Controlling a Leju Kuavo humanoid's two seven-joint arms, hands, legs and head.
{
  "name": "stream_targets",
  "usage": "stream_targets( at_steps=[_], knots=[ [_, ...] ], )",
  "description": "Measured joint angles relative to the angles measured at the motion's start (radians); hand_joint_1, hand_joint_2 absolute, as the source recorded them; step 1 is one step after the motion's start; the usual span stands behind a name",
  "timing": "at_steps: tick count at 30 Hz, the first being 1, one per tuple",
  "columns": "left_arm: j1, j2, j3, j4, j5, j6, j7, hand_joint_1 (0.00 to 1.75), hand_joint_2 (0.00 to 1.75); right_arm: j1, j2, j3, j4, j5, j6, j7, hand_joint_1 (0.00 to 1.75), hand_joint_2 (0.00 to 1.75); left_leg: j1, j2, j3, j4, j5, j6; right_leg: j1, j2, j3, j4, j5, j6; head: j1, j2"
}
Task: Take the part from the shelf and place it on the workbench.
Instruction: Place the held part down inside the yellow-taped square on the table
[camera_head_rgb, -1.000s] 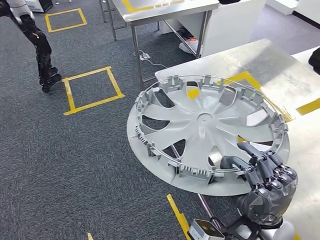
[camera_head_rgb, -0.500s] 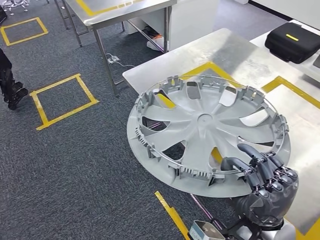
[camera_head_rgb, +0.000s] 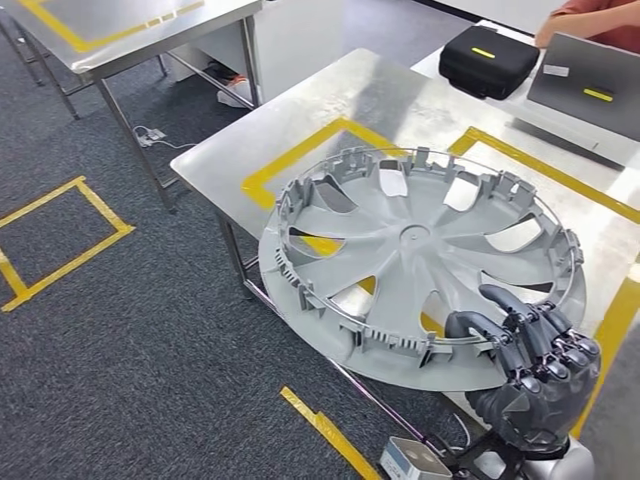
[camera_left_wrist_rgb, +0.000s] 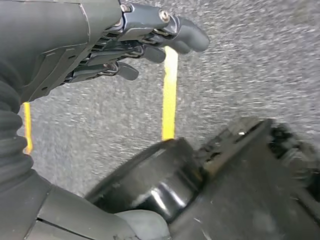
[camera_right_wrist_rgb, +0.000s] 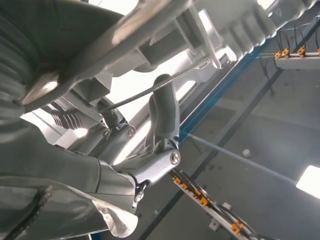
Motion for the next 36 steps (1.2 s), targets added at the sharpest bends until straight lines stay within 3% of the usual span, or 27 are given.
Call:
stream_targets(
  at_steps=[1,2,3,5,7,8,9,11,13,14,16,18,20,21,22,23,24,25,27,29,31,32,33,35,36],
  knots=[
    [-0.001,0.0,0.0,0.0,0.0,0.0,0.0,0.0,1.75,0.002,0.0,0.0,-0.001,0.0,0.0,0.0,1.75,1.75,0.0,0.013,0.001,-0.003,0.003,0.005,-0.002,0.0,-0.007,0.002,0.0,0.005,0.0,0.0],
    [-0.001,0.0,0.0,0.0,0.0,0.0,0.001,0.0,1.75,0.003,0.0,-0.001,-0.002,0.0,0.0,0.0,1.75,1.75,0.001,0.026,0.003,-0.009,0.007,0.011,0.0,-0.017,-0.017,0.015,-0.008,0.009,0.002,0.0],
    [-0.001,0.0,0.0,0.0,0.0,0.0,0.001,0.0,1.75,0.004,0.0,-0.001,-0.002,0.0,0.0,-0.001,1.75,1.75,0.001,0.041,0.005,-0.016,0.01,0.017,0.001,-0.045,-0.035,0.045,-0.026,0.013,0.004,0.0],
    [0.001,-0.001,0.0,0.0,0.0,0.0,0.001,0.0,1.75,0.002,0.0,-0.002,-0.003,-0.001,0.0,-0.002,1.75,1.75,-0.001,0.071,0.006,-0.02,0.012,0.024,0.003,-0.109,-0.093,0.16,-0.084,0.018,0.007,0.0],
    [0.005,-0.001,0.0,0.0,0.0,0.0,0.001,0.0,1.75,0.002,0.0,-0.002,-0.003,-0.001,0.0,-0.002,1.75,1.75,-0.003,0.104,0.007,-0.02,0.01,0.025,-0.001,-0.13,-0.144,0.267,-0.121,0.024,0.008,0.0],
    [0.006,-0.001,0.0,0.0,0.0,0.0,0.001,0.0,1.75,0.003,0.0,-0.002,-0.003,-0.001,0.0,-0.002,1.75,1.75,-0.004,0.12,0.007,-0.02,0.008,0.024,-0.004,-0.134,-0.147,0.274,-0.114,0.027,0.008,0.0],
    [0.005,-0.001,0.0,0.0,0.0,0.0,0.001,0.0,1.75,0.003,0.0,-0.002,-0.003,-0.001,0.0,-0.002,1.75,1.75,-0.003,0.134,0.009,-0.02,0.007,0.022,-0.006,-0.14,-0.127,0.24,-0.09,0.029,0.008,0.0],
    [0.003,-0.001,0.0,0.0,0.0,0.0,0.001,0.0,1.75,0.004,0.0,-0.002,-0.003,0.0,0.0,-0.002,1.75,1.75,-0.005,0.156,0.014,-0.018,0.001,0.015,-0.006,-0.175,-0.047,0.098,-0.034,0.03,0.008,0.0],
    [0.002,-0.001,0.0,0.0,0.0,0.0,0.001,0.0,1.75,0.003,0.0,-0.002,-0.004,0.0,0.0,-0.002,1.75,1.75,-0.01,0.173,0.02,-0.016,-0.006,0.004,-0.002,-0.207,0.008,0.008,-0.015,0.023,0.007,0.0],
    [0.001,-0.001,0.0,0.0,0.0,0.0,0.001,0.0,1.75,0.003,0.0,-0.002,-0.004,0.0,0.0,-0.002,1.75,1.75,-0.012,0.181,0.022,-0.016,-0.008,-0.001,0.001,-0.21,0.013,-0.001,-0.02,0.017,0.007,0.0],
    [-0.001,-0.002,0.0,0.0,0.0,0.0,0.001,0.0,1.75,0.003,0.0,-0.003,-0.005,-0.001,0.0,-0.001,1.75,1.75,-0.01,0.195,0.028,-0.016,-0.013,-0.012,0.001,-0.187,0.013,-0.003,-0.017,0.005,0.006,0.0],
    [-0.003,-0.002,0.0,0.0,0.0,0.0,0.001,0.0,1.75,0.003,0.0,-0.004,-0.008,-0.001,0.0,0.0,1.75,1.75,-0.005,0.164,0.019,0.017,-0.042,-0.022,-0.003,-0.165,0.014,-0.008,-0.013,-0.006,0.004,0.0],
    [-0.002,-0.002,0.0,0.0,0.0,0.0,0.001,0.0,1.75,0.003,0.001,-0.004,-0.009,0.0,0.0,0.0,1.75,1.75,-0.002,0.106,-0.032,0.136,-0.108,-0.026,-0.004,-0.14,0.016,-0.01,-0.011,-0.015,0.0,0.0],
    [-0.001,-0.002,0.0,0.0,0.001,0.0,0.001,0.0,1.75,0.002,0.001,-0.004,-0.009,0.0,0.0,0.0,1.75,1.75,-0.002,0.09,-0.068,0.21,-0.14,-0.026,-0.003,-0.127,0.016,-0.009,-0.011,-0.018,-0.001,0.0],
    [0.0,-0.002,0.0,0.0,0.001,0.0,0.001,0.0,1.75,0.003,0.001,-0.004,-0.009,0.0,0.0,0.0,1.75,1.75,-0.002,0.083,-0.096,0.267,-0.157,-0.025,-0.002,-0.112,0.016,-0.009,-0.011,-0.019,-0.001,0.0],
    [-0.001,-0.002,0.0,0.0,0.002,0.0,0.001,0.0,1.75,0.003,0.001,-0.004,-0.009,0.0,0.0,0.0,1.75,1.75,-0.002,0.081,-0.111,0.291,-0.152,-0.023,0.0,-0.097,0.017,-0.008,-0.011,-0.019,0.0,0.0],
    [-0.002,-0.002,0.0,0.0,0.001,0.0,0.001,0.0,1.75,0.003,0.001,-0.004,-0.009,0.0,0.0,0.0,1.75,1.75,-0.002,0.078,-0.106,0.272,-0.126,-0.02,0.0,-0.081,0.018,-0.007,-0.011,-0.019,0.0,0.0],
    [-0.003,-0.002,0.0,0.0,0.001,0.0,0.001,0.0,1.75,0.003,0.001,-0.004,-0.009,0.0,0.0,0.0,1.75,1.75,-0.002,0.07,-0.085,0.215,-0.085,-0.016,0.0,-0.065,0.02,-0.007,-0.011,-0.019,0.0,0.0],
    [-0.001,0.0,0.0,0.0,0.001,0.0,0.001,0.0,1.75,0.003,0.002,-0.004,-0.009,0.0,0.0,0.0,1.75,1.75,0.0,0.028,-0.031,0.077,-0.012,-0.007,0.001,-0.035,0.02,-0.004,-0.01,-0.016,0.0,0.0],
    [0.001,0.001,0.0,0.001,0.0,0.0,0.001,0.0,1.75,0.003,0.002,-0.005,-0.009,0.0,0.0,0.0,1.75,1.75,0.001,-0.002,-0.004,0.01,0.004,-0.003,-0.001,-0.011,0.012,-0.001,-0.007,-0.006,-0.001,0.0],
    [-0.001,0.0,0.0,0.001,0.0,0.0,0.001,0.0,1.75,0.005,0.002,-0.005,-0.01,0.0,0.0,0.0,1.75,1.75,0.001,0.012,-0.001,-0.001,0.003,0.003,-0.004,0.01,0.001,-0.004,-0.002,0.007,0.0,0.0],
    [-0.001,-0.001,0.0,0.001,0.001,0.001,0.001,0.0,1.75,0.006,0.002,-0.005,-0.01,0.0,0.0,0.0,1.75,1.75,0.001,0.025,0.0,-0.007,0.006,0.009,-0.003,0.001,-0.006,-0.001,-0.005,0.012,0.0,0.0],
    [-0.001,-0.001,0.0,0.001,0.001,0.003,0.001,0.0,1.75,0.007,0.002,-0.006,-0.01,-0.001,0.0,0.0,1.75,1.75,0.003,0.038,0.002,-0.014,0.011,0.015,-0.001,-0.021,-0.017,0.016,-0.016,0.016,0.003,0.0],
    [0.0,-0.001,0.001,0.001,0.003,0.004,0.001,0.0,1.75,0.006,0.002,-0.006,-0.01,-0.001,0.0,-0.001,1.75,1.75,0.001,0.066,0.004,-0.022,0.015,0.024,0.002,-0.092,-0.064,0.111,-0.069,0.02,0.008,0.0],
    [0.003,-0.002,0.001,0.001,0.004,0.004,0.001,0.0,1.75,0.004,0.002,-0.006,-0.01,0.0,0.0,-0.002,1.75,1.75,0.0,0.081,0.004,-0.022,0.015,0.026,0.001,-0.115,-0.096,0.179,-0.101,0.023,0.01,0.0]
  ],
)
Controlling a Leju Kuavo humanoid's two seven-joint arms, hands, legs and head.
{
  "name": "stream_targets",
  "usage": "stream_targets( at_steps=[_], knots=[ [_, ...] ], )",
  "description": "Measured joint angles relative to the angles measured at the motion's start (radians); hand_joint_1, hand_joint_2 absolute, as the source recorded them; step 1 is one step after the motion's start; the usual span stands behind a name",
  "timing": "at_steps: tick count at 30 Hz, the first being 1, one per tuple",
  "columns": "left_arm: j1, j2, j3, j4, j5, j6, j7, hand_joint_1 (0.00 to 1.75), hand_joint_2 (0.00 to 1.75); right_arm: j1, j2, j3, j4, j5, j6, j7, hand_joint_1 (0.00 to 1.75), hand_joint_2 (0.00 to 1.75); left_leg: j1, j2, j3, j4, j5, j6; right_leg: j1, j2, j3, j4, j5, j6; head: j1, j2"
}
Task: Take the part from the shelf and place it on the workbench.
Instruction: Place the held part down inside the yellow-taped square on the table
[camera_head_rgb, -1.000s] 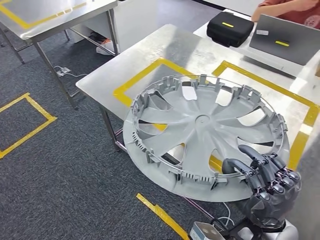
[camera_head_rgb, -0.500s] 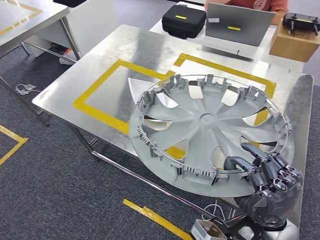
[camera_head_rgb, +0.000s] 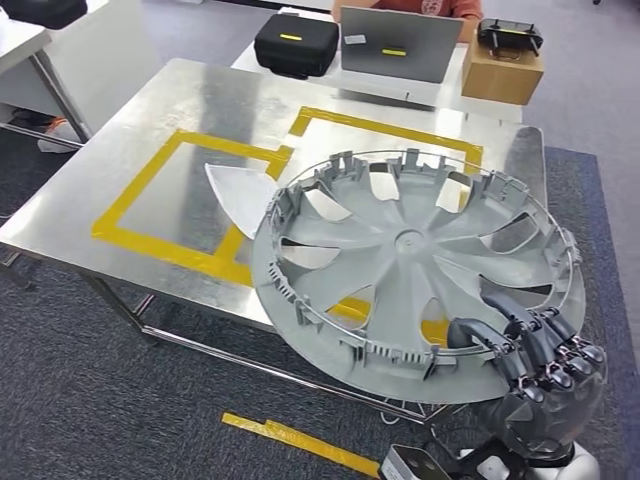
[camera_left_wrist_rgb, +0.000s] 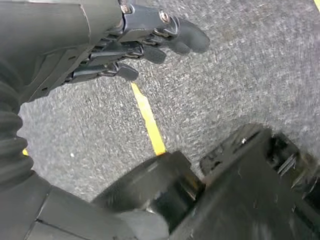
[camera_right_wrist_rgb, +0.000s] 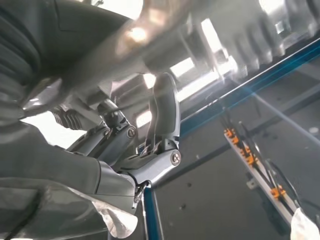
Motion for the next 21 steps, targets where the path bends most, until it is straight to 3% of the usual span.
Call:
stream_targets(
  at_steps=[2,3,5,7,8,10,11,13,15,17,18,19,21],
  knots=[
    [0.005,0.0,0.0,0.0,0.001,0.0,0.0,0.0,1.75,-0.001,0.0,0.0,0.002,0.002,0.0,-0.001,1.75,1.75,-0.002,0.032,0.0,0.001,-0.002,0.001,-0.004,-0.017,-0.041,0.089,-0.026,0.006,0.0,0.0],
    [0.006,0.0,0.0,0.0,0.002,-0.001,0.0,0.0,1.75,-0.001,0.0,0.0,0.003,0.004,0.0,-0.001,1.75,1.75,-0.002,0.047,0.001,0.001,-0.004,0.0,-0.006,-0.022,-0.035,0.081,-0.012,0.008,0.0,0.0],
    [0.004,-0.002,0.0,0.0,0.004,-0.001,0.0,0.0,1.75,-0.001,0.0,0.0,0.004,0.008,0.0,-0.001,1.75,1.75,-0.001,0.07,0.006,0.003,-0.009,-0.005,-0.007,-0.05,0.035,-0.043,0.048,0.01,0.001,0.0],
    [0.003,-0.002,0.0,0.0,0.005,0.0,0.0,0.0,1.75,-0.005,0.0,0.0,0.005,0.01,0.0,-0.001,1.75,1.75,-0.006,0.089,0.01,0.006,-0.016,-0.016,-0.001,-0.088,0.104,-0.161,0.08,0.003,0.0,0.0],
    [0.002,-0.002,0.0,0.0,0.005,0.0,0.0,0.0,1.75,-0.006,0.0,0.0,0.005,0.011,0.0,-0.001,1.75,1.75,-0.008,0.098,0.013,0.008,-0.018,-0.021,0.003,-0.097,0.118,-0.185,0.081,-0.002,-0.001,0.0],
    [0.001,-0.002,0.0,0.0,0.005,0.0,0.0,0.0,1.75,-0.007,0.0,-0.001,0.006,0.011,0.0,-0.001,1.75,1.75,-0.009,0.116,0.017,0.008,-0.02,-0.031,0.006,-0.078,0.117,-0.186,0.081,-0.015,-0.002,0.0],
    [-0.001,-0.002,0.0,0.0,0.005,0.001,0.0,0.0,1.75,-0.007,0.0,-0.001,0.006,0.011,0.0,0.0,1.75,1.75,-0.007,0.112,0.019,0.011,-0.025,-0.037,0.004,-0.067,0.116,-0.188,0.082,-0.021,-0.003,0.0],
    [-0.004,-0.002,0.0,0.0,0.005,0.001,0.0,0.0,1.75,-0.007,0.0,-0.001,0.007,0.012,0.0,0.001,1.75,1.75,-0.002,0.068,0.002,0.058,-0.062,-0.046,0.0,-0.044,0.117,-0.192,0.087,-0.033,-0.005,0.0],
    [-0.002,-0.002,0.0,0.0,0.006,0.001,0.0,0.0,1.75,-0.009,0.0,-0.001,0.008,0.012,0.0,0.001,1.75,1.75,0.0,0.015,-0.056,0.188,-0.128,-0.049,-0.001,-0.021,0.117,-0.192,0.089,-0.041,-0.008,0.0],
    [-0.001,-0.002,0.0,0.0,0.007,0.001,-0.001,0.0,1.75,-0.009,0.0,-0.001,0.01,0.012,0.0,0.001,1.75,1.75,0.0,0.002,-0.113,0.302,-0.162,-0.047,0.002,0.008,0.117,-0.192,0.089,-0.044,-0.008,0.0],
    [-0.002,-0.002,0.0,0.0,0.008,0.001,-0.001,0.0,1.75,-0.008,0.0,-0.001,0.011,0.012,0.0,0.001,1.75,1.75,0.0,0.0,-0.119,0.308,-0.149,-0.044,0.004,0.023,0.118,-0.191,0.089,-0.044,-0.008,0.0],
    [-0.003,-0.001,0.0,0.0,0.007,0.001,-0.002,0.0,1.75,-0.008,0.0,-0.001,0.011,0.011,0.0,0.001,1.75,1.75,-0.001,-0.002,-0.106,0.272,-0.116,-0.04,0.005,0.035,0.119,-0.19,0.09,-0.044,-0.008,0.0],
    [-0.003,0.0,0.0,0.0,0.007,0.001,-0.002,0.0,1.75,-0.009,0.0,-0.001,0.012,0.005,0.0,0.001,1.75,1.75,-0.003,-0.016,-0.051,0.135,-0.038,-0.027,0.007,0.056,0.121,-0.188,0.09,-0.043,-0.009,0.0]
  ],
)
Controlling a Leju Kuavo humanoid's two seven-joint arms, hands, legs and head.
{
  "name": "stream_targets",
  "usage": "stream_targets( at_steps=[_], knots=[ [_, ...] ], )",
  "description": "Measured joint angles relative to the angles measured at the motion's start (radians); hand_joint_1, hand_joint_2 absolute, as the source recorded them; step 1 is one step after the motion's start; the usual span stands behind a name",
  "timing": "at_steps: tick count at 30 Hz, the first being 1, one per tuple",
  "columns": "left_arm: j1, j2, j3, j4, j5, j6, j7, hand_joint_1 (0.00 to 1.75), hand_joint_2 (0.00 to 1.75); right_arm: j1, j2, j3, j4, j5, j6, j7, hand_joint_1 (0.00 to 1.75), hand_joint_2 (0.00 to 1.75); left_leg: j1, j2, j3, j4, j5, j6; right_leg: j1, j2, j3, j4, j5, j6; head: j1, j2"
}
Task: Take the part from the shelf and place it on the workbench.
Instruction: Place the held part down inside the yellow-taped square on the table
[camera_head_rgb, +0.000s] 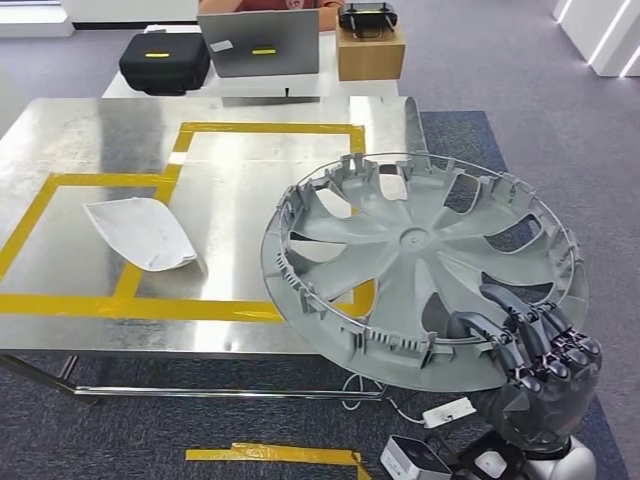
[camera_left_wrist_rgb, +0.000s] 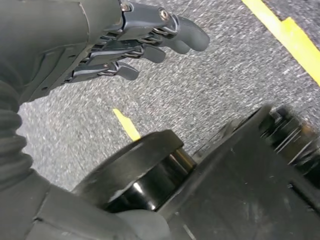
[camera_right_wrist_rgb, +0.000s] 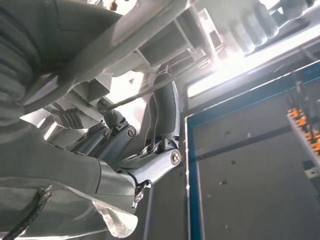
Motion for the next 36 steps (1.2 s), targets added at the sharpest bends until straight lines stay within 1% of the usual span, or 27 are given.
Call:
stream_targets(
  at_steps=[1,2,4,5,6,7,8,9,10,11,12,13,14,15,16,17,18,19,21,22,23,24,26,29,31,34,36],
  knots=[
    [0.0,0.001,0.0,0.0,0.0,0.0,0.0,0.0,1.75,0.0,0.0,0.0,0.0,-0.004,0.0,0.0,1.75,1.75,-0.001,-0.008,0.023,-0.059,0.022,0.005,0.001,0.008,-0.002,0.002,0.0,0.002,0.0,0.0],
    [-0.001,0.001,0.0,0.0,0.0,0.0,0.0,0.0,1.75,-0.001,0.0,0.0,0.0,-0.007,0.0,0.0,1.75,1.75,-0.003,-0.015,0.035,-0.095,0.032,0.009,0.001,0.013,-0.005,0.004,0.001,0.005,0.0,0.0],
    [-0.003,0.001,0.0,0.0,0.0,0.0,0.0,0.0,1.75,-0.002,0.0,0.0,0.0,-0.009,0.0,0.0,1.75,1.75,-0.006,-0.018,0.037,-0.113,0.032,0.014,-0.001,0.019,-0.013,0.003,0.004,0.016,0.0,0.0],
    [-0.003,0.001,0.0,0.0,0.0,0.001,0.0,0.0,1.75,-0.002,0.0,0.0,0.0,-0.008,0.0,0.0,1.75,1.75,-0.004,-0.015,0.037,-0.117,0.036,0.017,-0.002,0.014,-0.017,0.004,0.004,0.021,0.0,0.0],
    [-0.003,0.0,0.0,0.0,0.0,0.002,0.0,0.0,1.75,-0.002,0.0,0.0,0.0,-0.008,0.0,0.0,1.75,1.75,-0.002,-0.012,0.038,-0.123,0.041,0.022,-0.002,-0.001,-0.024,0.012,-0.005,0.026,0.002,0.0],
    [-0.003,0.0,0.0,0.001,0.0,0.003,0.0,0.0,1.75,-0.004,0.0,0.0,0.0,-0.007,0.0,0.0,1.75,1.75,0.0,-0.008,0.039,-0.129,0.046,0.026,-0.001,-0.021,-0.038,0.038,-0.023,0.031,0.005,0.0],
    [-0.002,0.0,0.0,0.001,0.0,0.003,-0.001,0.0,1.75,-0.007,0.0,0.0,-0.001,-0.007,0.0,-0.001,1.75,1.75,0.003,-0.003,0.039,-0.134,0.049,0.03,-0.002,-0.043,-0.061,0.085,-0.052,0.034,0.007,0.0],
    [-0.001,0.0,0.0,0.001,0.001,0.003,-0.001,0.0,1.75,-0.011,0.0,0.0,-0.001,-0.007,0.0,-0.002,1.75,1.75,0.003,0.002,0.039,-0.135,0.05,0.031,-0.003,-0.059,-0.09,0.15,-0.086,0.039,0.009,0.0],
    [0.002,0.0,0.0,0.001,0.001,0.003,-0.001,0.0,1.75,-0.013,0.0,0.0,0.0,-0.008,0.0,-0.003,1.75,1.75,0.003,0.008,0.037,-0.134,0.05,0.032,-0.005,-0.067,-0.121,0.218,-0.115,0.043,0.01,0.0],
    [0.004,0.0,0.0,0.001,0.001,0.003,-0.001,0.0,1.75,-0.015,0.0,0.0,0.0,-0.008,0.0,-0.003,1.75,1.75,0.003,0.014,0.037,-0.134,0.05,0.031,-0.008,-0.07,-0.143,0.268,-0.131,0.048,0.01,0.0],
    [0.005,0.0,0.0,0.001,0.001,0.003,-0.001,0.0,1.75,-0.015,0.0,0.0,0.0,-0.009,0.0,-0.003,1.75,1.75,0.003,0.019,0.037,-0.133,0.049,0.031,-0.011,-0.072,-0.148,0.283,-0.127,0.052,0.01,0.0],
    [0.005,0.0,0.0,0.001,0.001,0.003,-0.001,0.0,1.75,-0.015,0.0,0.0,0.0,-0.009,0.0,-0.003,1.75,1.75,0.004,0.023,0.038,-0.132,0.048,0.029,-0.014,-0.075,-0.132,0.257,-0.106,0.055,0.01,0.0],
    [0.005,-0.001,0.0,0.001,0.001,0.003,-0.001,0.0,1.75,-0.015,0.0,0.0,0.0,-0.009,0.0,-0.003,1.75,1.75,0.006,0.025,0.039,-0.131,0.046,0.026,-0.017,-0.078,-0.097,0.194,-0.072,0.057,0.01,0.0],
    [0.004,-0.001,0.0,0.001,0.001,0.003,-0.002,0.0,1.75,-0.015,0.0,0.0,0.0,-0.009,0.0,-0.003,1.75,1.75,0.006,0.026,0.04,-0.129,0.044,0.021,-0.019,-0.085,-0.056,0.12,-0.046,0.059,0.01,0.0],
    [0.004,0.0,0.0,0.001,0.001,0.003,-0.002,0.0,1.75,-0.016,0.0,0.0,0.0,-0.009,0.0,-0.003,1.75,1.75,0.004,0.026,0.04,-0.125,0.041,0.015,-0.02,-0.089,-0.021,0.058,-0.029,0.058,0.01,0.0],
    [0.003,0.0,0.0,0.001,0.001,0.003,-0.003,0.0,1.75,-0.017,0.0,0.0,0.0,-0.009,0.0,-0.003,1.75,1.75,0.002,0.026,0.039,-0.121,0.039,0.01,-0.021,-0.091,0.002,0.018,-0.021,0.055,0.01,0.0],
    [0.004,0.001,0.0,0.001,0.002,0.003,-0.004,0.0,1.75,-0.017,0.0,0.0,0.0,-0.009,0.0,-0.003,1.75,1.75,0.0,0.026,0.038,-0.118,0.037,0.009,-0.02,-0.091,0.011,0.001,-0.022,0.052,0.009,0.0],
    [0.004,0.002,0.0,0.001,0.002,0.003,-0.004,0.0,1.75,-0.016,0.0,0.0,0.0,-0.009,0.0,-0.002,1.75,1.75,-0.002,0.026,0.037,-0.116,0.037,0.013,-0.02,-0.088,0.013,-0.001,-0.02,0.049,0.008,0.0],
    [0.005,0.005,0.0,0.001,0.002,0.003,-0.005,0.0,1.75,-0.015,0.0,0.0,0.001,-0.009,0.0,-0.001,1.75,1.75,-0.002,0.026,0.037,-0.117,0.039,0.026,-0.019,-0.086,0.012,-0.001,-0.018,0.049,0.007,0.0],
    [0.005,0.005,0.0,0.001,0.003,0.004,-0.005,0.0,1.75,-0.014,0.0,0.0,0.002,-0.009,0.0,0.001,1.75,1.75,-0.002,0.027,0.039,-0.119,0.04,0.029,-0.018,-0.085,0.012,-0.001,-0.019,0.048,0.007,0.0],
    [0.005,0.006,0.0,0.001,0.003,0.004,-0.005,0.0,1.75,-0.014,0.0,0.0,0.004,-0.009,0.0,0.002,1.75,1.75,-0.002,0.027,0.04,-0.121,0.041,0.03,-0.017,-0.085,0.012,-0.001,-0.02,0.046,0.007,0.0],
    [0.005,0.006,0.0,0.001,0.003,0.005,-0.005,0.0,1.75,-0.013,0.0,0.0,0.007,-0.009,0.0,0.002,1.75,1.75,-0.001,0.027,0.041,-0.124,0.042,0.028,-0.015,-0.084,0.012,0.0,-0.021,0.043,0.007,0.0],
    [0.005,0.006,0.0,0.001,0.003,0.008,-0.005,0.0,1.75,-0.01,0.0,0.0,0.016,-0.009,0.0,0.002,1.75,1.75,0.001,0.027,0.042,-0.127,0.044,0.021,-0.013,-0.085,0.012,0.0,-0.022,0.038,0.007,0.0],
    [0.006,0.006,0.0,0.001,0.003,0.011,-0.005,0.0,1.75,-0.002,0.0,-0.002,0.033,-0.009,0.0,0.001,1.75,1.75,0.004,0.027,0.042,-0.131,0.045,0.003,-0.01,-0.086,0.011,0.001,-0.023,0.035,0.007,0.0],
    [0.006,0.006,0.001,0.001,0.003,0.012,-0.005,0.0,1.75,0.002,0.0,-0.003,0.046,-0.009,0.0,0.001,1.75,1.75,0.005,0.027,0.042,-0.132,0.045,-0.005,-0.01,-0.086,0.011,0.002,-0.023,0.033,0.007,0.0],
    [0.006,0.006,0.001,0.001,0.004,0.013,-0.005,0.0,1.75,0.004,0.0,-0.007,0.065,-0.011,0.0,0.002,1.75,1.75,0.005,0.027,0.042,-0.132,0.045,-0.011,-0.01,-0.086,0.011,0.002,-0.023,0.032,0.007,0.0],
    [0.007,0.007,0.001,0.001,0.005,0.014,-0.005,0.0,1.75,0.004,0.0,-0.013,0.081,-0.017,0.0,0.01,1.75,1.75,0.005,0.027,0.041,-0.131,0.045,-0.012,-0.01,-0.086,0.011,0.001,-0.022,0.032,0.008,0.0]
  ],
)
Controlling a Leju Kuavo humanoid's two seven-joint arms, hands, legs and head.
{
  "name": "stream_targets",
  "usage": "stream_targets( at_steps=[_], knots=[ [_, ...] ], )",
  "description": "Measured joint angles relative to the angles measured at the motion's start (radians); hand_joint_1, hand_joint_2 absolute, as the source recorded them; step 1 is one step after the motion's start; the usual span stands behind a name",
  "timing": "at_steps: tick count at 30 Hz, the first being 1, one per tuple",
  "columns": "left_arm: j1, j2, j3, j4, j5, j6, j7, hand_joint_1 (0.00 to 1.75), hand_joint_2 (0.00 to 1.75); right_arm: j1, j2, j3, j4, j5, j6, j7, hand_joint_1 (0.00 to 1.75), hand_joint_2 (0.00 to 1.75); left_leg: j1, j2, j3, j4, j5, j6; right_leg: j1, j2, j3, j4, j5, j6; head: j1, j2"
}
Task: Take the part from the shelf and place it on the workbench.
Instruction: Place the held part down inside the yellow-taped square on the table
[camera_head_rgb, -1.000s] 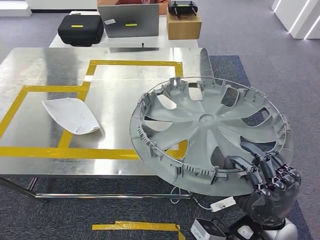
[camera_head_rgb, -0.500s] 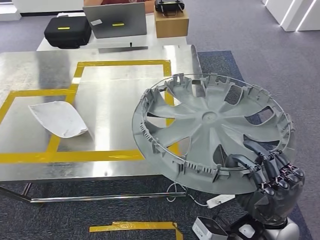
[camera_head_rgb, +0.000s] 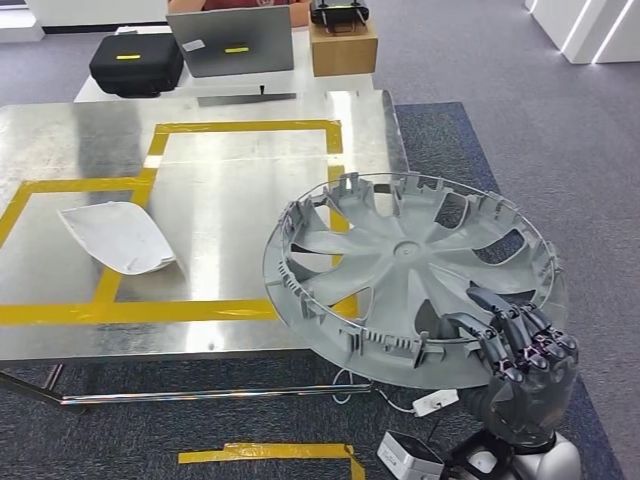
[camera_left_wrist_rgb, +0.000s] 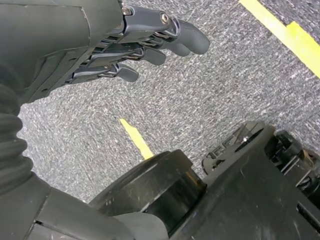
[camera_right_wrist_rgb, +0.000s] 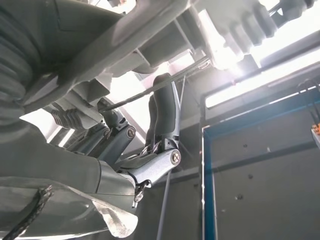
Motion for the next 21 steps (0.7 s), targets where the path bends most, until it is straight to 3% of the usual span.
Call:
stream_targets(
  at_steps=[10,16,21],
  knots=[
    [0.002,0.004,-0.001,0.0,0.007,-0.003,-0.001,0.0,1.75,-0.001,0.0,-0.017,0.066,0.036,0.0,0.054,1.75,1.75,-0.003,0.0,-0.002,0.004,-0.001,0.0,-0.003,0.0,0.001,0.0,0.001,0.001,0.0,0.0],
    [-0.002,0.021,-0.003,0.005,0.014,-0.033,-0.018,0.0,1.75,-0.022,-0.019,-0.017,0.126,0.112,0.0,0.17,1.75,1.75,-0.003,0.0,-0.001,0.004,-0.001,0.0,-0.003,0.0,0.0,0.0,0.001,0.001,0.0,0.0],
    [-0.005,0.029,-0.006,0.006,0.014,-0.037,-0.014,0.0,1.75,-0.052,-0.079,0.006,0.197,0.183,0.0,0.3,1.75,1.75,-0.003,0.0,-0.002,0.004,-0.001,0.0,-0.003,0.0,0.0,0.0,0.001,0.001,0.0,0.0]
  ],
)
